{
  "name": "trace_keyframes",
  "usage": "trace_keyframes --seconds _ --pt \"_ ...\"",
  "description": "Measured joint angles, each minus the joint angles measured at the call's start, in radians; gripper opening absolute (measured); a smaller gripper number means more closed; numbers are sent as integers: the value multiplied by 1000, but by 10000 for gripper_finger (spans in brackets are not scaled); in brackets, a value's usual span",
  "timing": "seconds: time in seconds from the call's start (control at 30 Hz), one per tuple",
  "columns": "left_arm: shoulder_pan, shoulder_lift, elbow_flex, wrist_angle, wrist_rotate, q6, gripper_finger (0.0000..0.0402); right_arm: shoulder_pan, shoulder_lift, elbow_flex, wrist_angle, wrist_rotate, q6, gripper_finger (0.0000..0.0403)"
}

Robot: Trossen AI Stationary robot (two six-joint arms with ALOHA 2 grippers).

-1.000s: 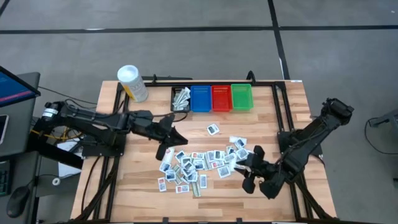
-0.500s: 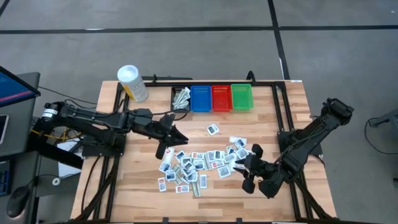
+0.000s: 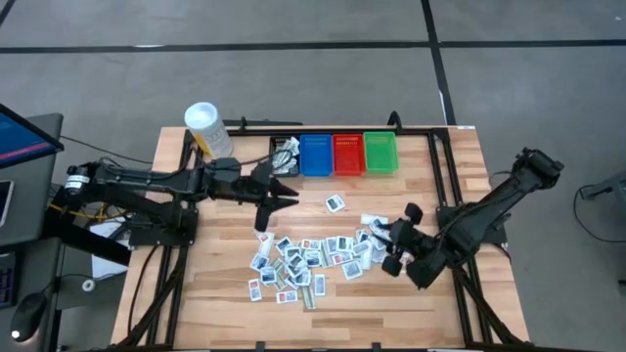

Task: Pick & Place First Aid Supplies
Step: Put the green bandage pack in the black bin

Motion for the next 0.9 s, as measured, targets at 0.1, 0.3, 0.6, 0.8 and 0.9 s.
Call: trace_keyframes --seconds 0.1,0.3,0.6,0.8,0.9 --pt "43 0 0 0 34 1 107 -20 -51 -37 3 -1 0 118" --pt "77 0 0 1 93 -19 107 -49 -83 -121 92 -8 0 118" --pt "-1 0 0 1 142 -85 106 23 -22 -252 372 -100 40 118" --pt "-84 0 1 1 138 -119 106 69 76 -270 422 -285 219 118" --pt "-132 0 -10 3 137 -119 106 88 152 -270 444 -364 300 118"
